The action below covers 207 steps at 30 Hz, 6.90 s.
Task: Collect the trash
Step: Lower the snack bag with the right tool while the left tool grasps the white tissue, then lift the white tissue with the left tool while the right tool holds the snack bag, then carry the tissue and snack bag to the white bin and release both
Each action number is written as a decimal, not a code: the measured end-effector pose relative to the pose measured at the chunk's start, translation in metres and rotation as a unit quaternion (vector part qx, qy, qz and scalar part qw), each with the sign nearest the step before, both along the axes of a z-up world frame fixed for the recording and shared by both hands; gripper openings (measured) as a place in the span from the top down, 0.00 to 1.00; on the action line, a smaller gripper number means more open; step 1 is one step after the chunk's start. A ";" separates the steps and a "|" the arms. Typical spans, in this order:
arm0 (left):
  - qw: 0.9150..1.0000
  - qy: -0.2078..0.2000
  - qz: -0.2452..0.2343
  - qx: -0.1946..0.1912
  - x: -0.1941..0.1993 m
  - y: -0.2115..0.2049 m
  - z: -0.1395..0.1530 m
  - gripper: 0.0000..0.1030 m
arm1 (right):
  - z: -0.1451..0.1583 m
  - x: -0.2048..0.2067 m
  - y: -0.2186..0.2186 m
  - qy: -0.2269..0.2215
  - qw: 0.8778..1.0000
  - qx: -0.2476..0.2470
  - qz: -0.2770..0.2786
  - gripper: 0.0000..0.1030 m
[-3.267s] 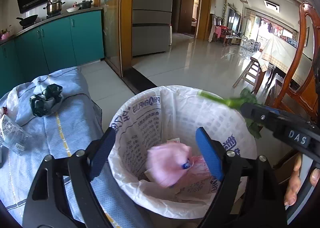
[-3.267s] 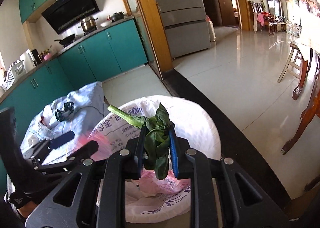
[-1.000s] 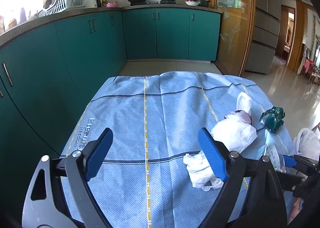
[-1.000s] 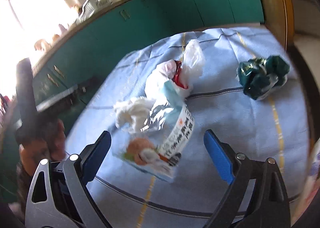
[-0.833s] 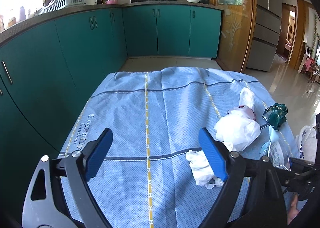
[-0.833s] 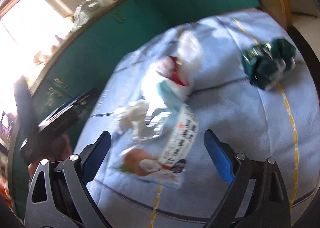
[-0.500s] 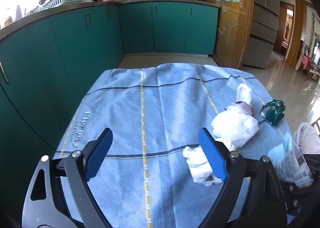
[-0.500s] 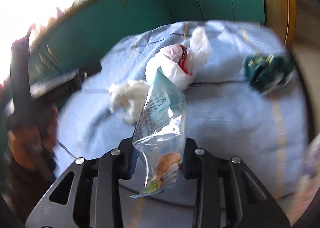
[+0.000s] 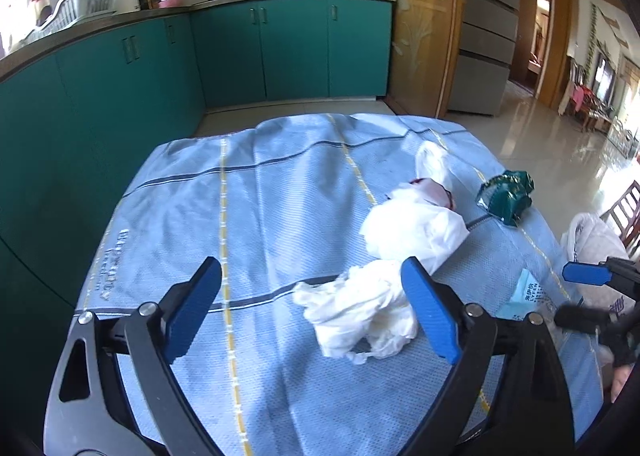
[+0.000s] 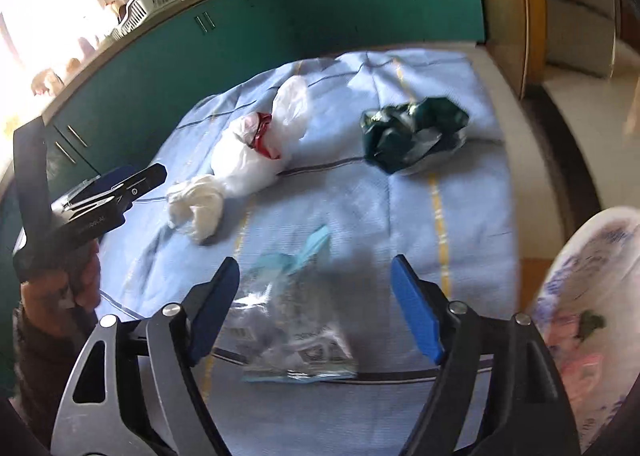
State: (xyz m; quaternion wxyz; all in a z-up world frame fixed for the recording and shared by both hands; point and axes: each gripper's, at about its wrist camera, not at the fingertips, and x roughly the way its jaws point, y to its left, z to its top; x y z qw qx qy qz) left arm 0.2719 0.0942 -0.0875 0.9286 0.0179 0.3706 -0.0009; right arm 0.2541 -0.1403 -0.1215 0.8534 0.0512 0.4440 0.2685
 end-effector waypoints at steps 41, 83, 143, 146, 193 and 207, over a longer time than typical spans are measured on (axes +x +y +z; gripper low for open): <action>0.996 0.059 -0.044 0.053 0.012 -0.042 -0.039 0.36 | -0.035 -0.027 0.059 -0.042 0.988 -0.144 0.047 0.14; 0.997 -0.022 0.075 -0.006 -0.039 0.038 0.018 0.49 | 0.001 -0.037 -0.027 -0.052 0.997 -0.053 -0.023 0.34; 0.998 -0.032 -0.016 0.057 -0.054 -0.042 -0.003 0.49 | -0.006 -0.044 -0.007 -0.070 0.994 -0.084 -0.018 0.33; 0.998 -0.038 -0.015 0.054 -0.055 -0.042 -0.001 0.49 | -0.004 -0.047 -0.009 -0.075 0.993 -0.085 -0.021 0.33; 0.990 -0.060 -0.130 0.018 -0.072 -0.229 0.008 0.49 | 0.018 -0.119 -0.207 -0.113 0.964 -0.065 -0.230 0.33; 0.972 -0.009 -0.233 -0.030 -0.079 -0.312 -0.030 0.48 | 0.010 -0.135 -0.259 -0.104 0.947 -0.071 -0.296 0.33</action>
